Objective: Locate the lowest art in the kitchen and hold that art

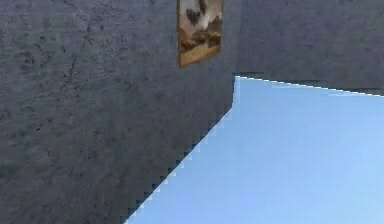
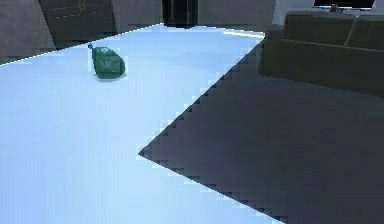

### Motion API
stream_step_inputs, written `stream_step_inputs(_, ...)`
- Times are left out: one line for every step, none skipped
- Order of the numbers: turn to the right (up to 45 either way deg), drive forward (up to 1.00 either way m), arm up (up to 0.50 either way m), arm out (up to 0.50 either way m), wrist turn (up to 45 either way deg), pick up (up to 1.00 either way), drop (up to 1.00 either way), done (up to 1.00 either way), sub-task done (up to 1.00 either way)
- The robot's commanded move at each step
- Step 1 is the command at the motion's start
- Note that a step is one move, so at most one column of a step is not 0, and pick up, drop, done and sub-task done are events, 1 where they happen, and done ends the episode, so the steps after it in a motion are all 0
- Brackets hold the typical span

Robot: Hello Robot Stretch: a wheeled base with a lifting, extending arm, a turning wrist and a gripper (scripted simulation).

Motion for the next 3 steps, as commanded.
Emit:
stream_step_inputs(3.0, 0.0, 0.0, 0.0, 0.0, 0.0, 0.0, 0.0, 0.0)
stream_step_inputs(0.0, 0.9, 0.0, 0.0, 0.0, 0.0, 0.0, 0.0, 0.0)
stream_step_inputs(24.0, 0.0, 0.0, 0.0, 0.0, 0.0, 0.0, 0.0, 0.0)
